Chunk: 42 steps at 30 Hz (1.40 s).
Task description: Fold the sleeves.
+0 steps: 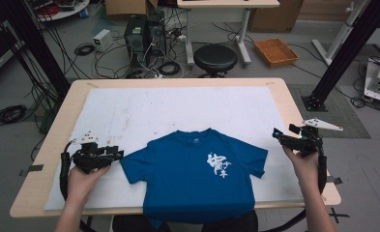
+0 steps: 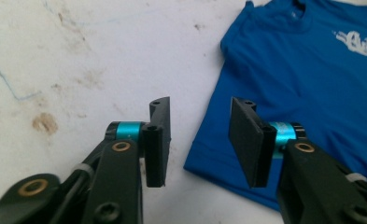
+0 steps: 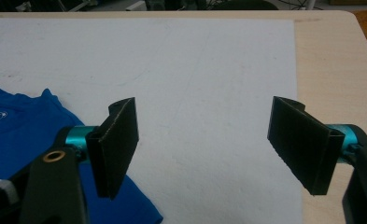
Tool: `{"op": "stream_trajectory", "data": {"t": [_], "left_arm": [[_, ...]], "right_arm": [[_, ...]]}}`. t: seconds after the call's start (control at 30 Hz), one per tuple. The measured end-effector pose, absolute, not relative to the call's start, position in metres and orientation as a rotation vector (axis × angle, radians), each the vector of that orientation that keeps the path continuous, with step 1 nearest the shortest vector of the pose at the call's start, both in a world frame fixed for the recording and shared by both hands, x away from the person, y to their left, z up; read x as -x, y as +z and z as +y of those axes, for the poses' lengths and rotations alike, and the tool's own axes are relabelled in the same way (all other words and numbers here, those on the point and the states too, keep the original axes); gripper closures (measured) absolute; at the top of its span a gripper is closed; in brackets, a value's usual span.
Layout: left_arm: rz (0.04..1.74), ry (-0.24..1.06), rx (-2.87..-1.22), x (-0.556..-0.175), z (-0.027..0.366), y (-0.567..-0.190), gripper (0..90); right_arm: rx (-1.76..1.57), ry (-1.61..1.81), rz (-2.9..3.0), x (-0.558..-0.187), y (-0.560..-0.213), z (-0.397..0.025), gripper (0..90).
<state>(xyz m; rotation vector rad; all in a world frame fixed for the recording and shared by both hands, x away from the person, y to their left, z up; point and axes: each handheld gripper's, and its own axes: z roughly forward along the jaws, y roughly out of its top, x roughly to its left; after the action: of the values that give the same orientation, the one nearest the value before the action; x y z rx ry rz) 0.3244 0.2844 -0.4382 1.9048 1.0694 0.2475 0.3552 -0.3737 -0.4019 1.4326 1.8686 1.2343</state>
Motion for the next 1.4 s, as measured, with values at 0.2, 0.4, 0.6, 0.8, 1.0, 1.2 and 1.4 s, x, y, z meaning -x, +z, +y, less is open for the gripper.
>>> {"op": "stream_trajectory", "data": {"t": [0.2,0.4,0.6,0.8,1.0,1.2,1.4], "left_arm": [[1.079,0.244,-1.975,-0.326,0.281,-0.442,63.8],[1.091,0.264,-2.028,-0.326,0.278,-0.446,69.1],[1.095,0.262,-2.016,-0.325,0.278,-0.447,79.1],[1.092,0.269,-2.016,-0.324,0.275,-0.447,86.8],[1.111,0.212,-1.977,-0.323,0.273,-0.44,88.1],[1.067,0.162,-1.904,-0.32,0.262,-0.416,88.2],[0.972,0.07,-1.82,-0.319,0.226,-0.387,88.2]], "right_arm": [[-1.432,1.229,1.869,-0.356,-0.402,-0.373,24.6],[-1.43,1.227,1.866,-0.356,-0.402,-0.373,24.6],[-1.42,1.223,1.863,-0.355,-0.402,-0.373,24.6],[-1.419,1.222,1.859,-0.355,-0.402,-0.372,24.6],[-1.41,1.229,1.859,-0.355,-0.401,-0.373,24.7],[-1.413,1.239,1.844,-0.353,-0.398,-0.373,24.7],[-1.409,1.246,1.839,-0.351,-0.397,-0.373,24.7]]}}
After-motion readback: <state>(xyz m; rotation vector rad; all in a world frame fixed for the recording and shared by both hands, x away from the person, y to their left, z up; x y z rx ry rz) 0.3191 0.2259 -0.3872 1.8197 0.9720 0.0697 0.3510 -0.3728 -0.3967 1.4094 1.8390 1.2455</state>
